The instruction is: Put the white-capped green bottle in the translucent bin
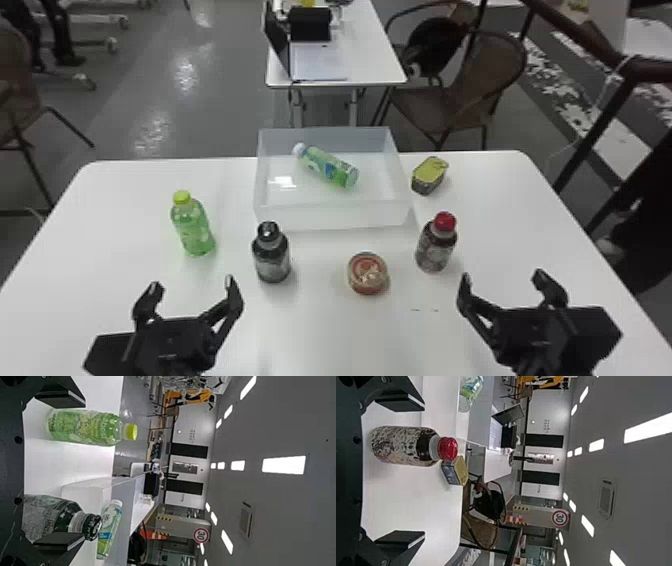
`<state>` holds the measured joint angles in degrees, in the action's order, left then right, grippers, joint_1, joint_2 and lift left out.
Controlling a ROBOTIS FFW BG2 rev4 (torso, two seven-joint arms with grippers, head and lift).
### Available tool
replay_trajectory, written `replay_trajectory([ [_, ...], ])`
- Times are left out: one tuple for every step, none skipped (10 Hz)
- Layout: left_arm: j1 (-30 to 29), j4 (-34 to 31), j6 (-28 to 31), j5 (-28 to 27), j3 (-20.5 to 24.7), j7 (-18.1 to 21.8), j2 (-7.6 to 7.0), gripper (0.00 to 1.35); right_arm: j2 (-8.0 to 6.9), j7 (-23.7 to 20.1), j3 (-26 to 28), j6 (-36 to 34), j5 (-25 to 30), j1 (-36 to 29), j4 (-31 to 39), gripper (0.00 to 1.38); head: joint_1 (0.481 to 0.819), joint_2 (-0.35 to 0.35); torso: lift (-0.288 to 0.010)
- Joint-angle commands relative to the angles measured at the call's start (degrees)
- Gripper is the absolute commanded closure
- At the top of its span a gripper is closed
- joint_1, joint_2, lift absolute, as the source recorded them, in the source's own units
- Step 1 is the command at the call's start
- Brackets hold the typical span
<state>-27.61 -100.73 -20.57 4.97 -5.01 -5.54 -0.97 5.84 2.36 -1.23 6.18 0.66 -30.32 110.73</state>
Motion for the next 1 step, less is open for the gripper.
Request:
replay_trajectory([
  [-0.1,0.0,0.0,0.0,0.0,0.0,0.0,0.13,0.14,-0.1,0.0,0.3,-0.4,0.0,-0.2,0.16,0.695,-0.032,-0.078],
])
